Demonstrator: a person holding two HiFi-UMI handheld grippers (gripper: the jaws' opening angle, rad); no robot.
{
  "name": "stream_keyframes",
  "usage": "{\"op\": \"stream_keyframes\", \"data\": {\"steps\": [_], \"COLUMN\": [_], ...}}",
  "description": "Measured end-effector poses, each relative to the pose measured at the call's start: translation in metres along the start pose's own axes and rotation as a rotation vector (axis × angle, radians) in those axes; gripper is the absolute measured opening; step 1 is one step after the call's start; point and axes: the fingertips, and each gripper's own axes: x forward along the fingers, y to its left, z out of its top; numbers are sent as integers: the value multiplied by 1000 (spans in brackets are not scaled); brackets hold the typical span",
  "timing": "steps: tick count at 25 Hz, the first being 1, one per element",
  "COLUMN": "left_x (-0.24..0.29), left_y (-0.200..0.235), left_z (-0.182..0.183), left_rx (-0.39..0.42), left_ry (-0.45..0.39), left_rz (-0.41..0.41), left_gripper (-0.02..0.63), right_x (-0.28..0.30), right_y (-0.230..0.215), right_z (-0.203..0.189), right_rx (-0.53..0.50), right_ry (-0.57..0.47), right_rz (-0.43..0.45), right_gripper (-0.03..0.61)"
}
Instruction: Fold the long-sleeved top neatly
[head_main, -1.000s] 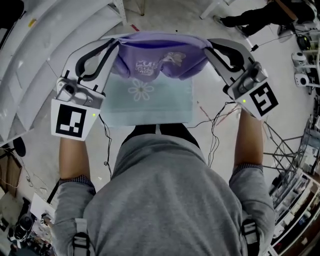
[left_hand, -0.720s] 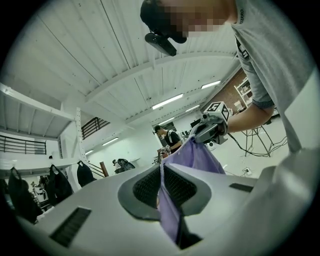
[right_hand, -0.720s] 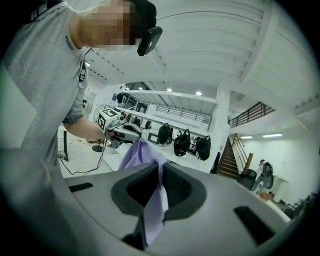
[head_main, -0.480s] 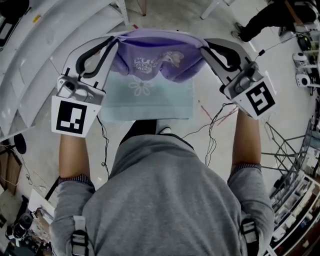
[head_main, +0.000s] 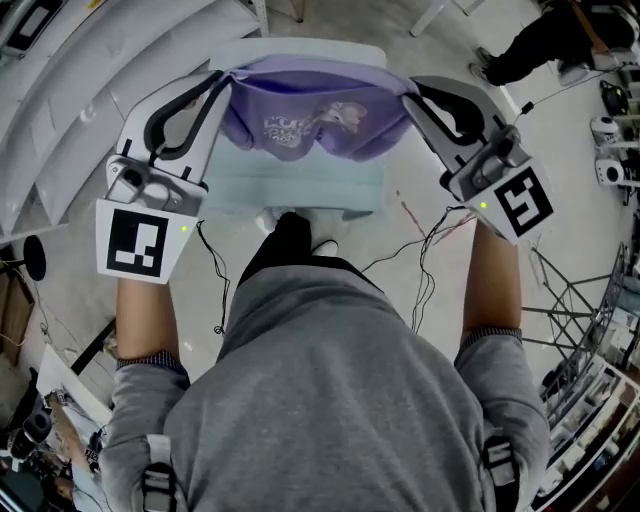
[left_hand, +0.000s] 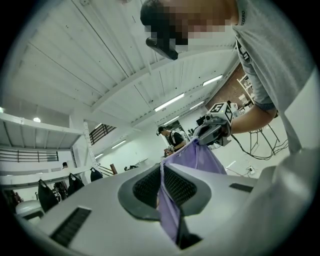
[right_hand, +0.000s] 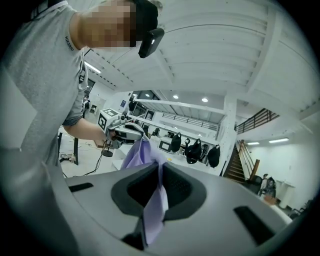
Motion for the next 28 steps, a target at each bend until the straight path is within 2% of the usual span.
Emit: {"op": "stream_keyframes", "data": {"steps": [5,10,15,19,23,28], "left_x": [-29,-29,-10,12,53,91], "left_y": [-32,-40,-47,-58,-37,-11], "left_z": [11,-28,-90,-156,-250,-330], "left_rx": [13,-39,-109,-170,-234,-270], "left_ry": [4,44,110,184,242,310], "left_rz": [6,-20,-71,-101,-137,-167], "left_gripper": [35,35,35,35,35,35], "right_x": [-23,-13,7,14,73,133], "right_y": [35,49,47,45,21,-14], "right_z": [3,-31,-93,-167,-247,-305], "right_rx": [6,58,161,257,346,403], "right_ry": [-11,27,92,183,254,282], "right_rz": [13,25,41,66,66,17], "right_gripper": [34,35,35,35,35,35]}}
